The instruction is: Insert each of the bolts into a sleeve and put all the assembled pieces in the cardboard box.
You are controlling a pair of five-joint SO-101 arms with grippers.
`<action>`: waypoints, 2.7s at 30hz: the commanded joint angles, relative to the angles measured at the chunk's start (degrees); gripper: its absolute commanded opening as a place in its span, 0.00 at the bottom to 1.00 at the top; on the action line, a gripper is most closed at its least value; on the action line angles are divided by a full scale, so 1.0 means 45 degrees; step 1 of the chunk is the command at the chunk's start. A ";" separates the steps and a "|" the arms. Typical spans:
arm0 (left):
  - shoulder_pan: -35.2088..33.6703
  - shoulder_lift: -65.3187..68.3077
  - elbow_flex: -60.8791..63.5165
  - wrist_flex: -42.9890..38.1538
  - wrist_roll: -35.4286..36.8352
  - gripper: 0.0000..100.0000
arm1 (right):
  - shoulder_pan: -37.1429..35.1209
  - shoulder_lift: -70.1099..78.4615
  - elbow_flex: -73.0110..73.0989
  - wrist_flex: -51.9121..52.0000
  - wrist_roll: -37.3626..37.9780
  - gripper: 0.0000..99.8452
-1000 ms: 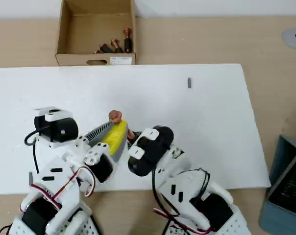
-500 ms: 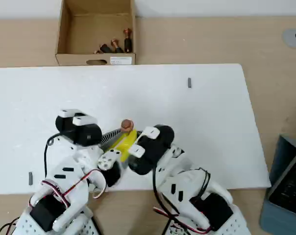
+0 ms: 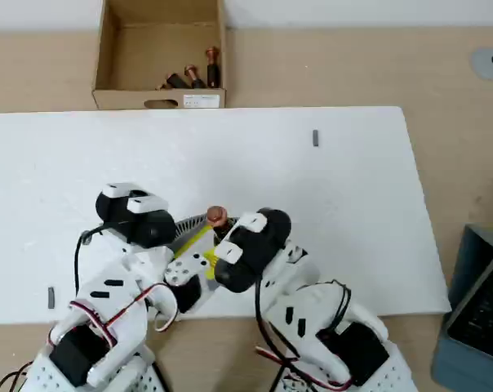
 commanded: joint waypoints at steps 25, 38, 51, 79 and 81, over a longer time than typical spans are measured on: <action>-0.3263 0.0049 -0.2618 0.0879 -0.2676 0.01 | 0.0830 -0.1612 -0.0459 -0.0469 0.0020 0.01; -0.8752 0.0029 0.0547 0.0899 -0.3477 0.00 | 0.3526 -0.1495 -0.1436 0.1797 -0.0938 0.01; -0.8811 0.0010 0.3712 0.0801 -0.3399 0.00 | 0.4054 0.3292 -0.5656 0.1915 -0.1074 0.01; -0.8811 0.0010 0.4357 0.0860 -0.3399 0.00 | 0.4640 2.1538 -1.6908 -0.6193 0.0352 0.01; -0.8811 0.0010 0.4357 0.0860 -0.3399 0.00 | 0.4718 2.2984 -1.8295 -0.6349 0.0352 0.01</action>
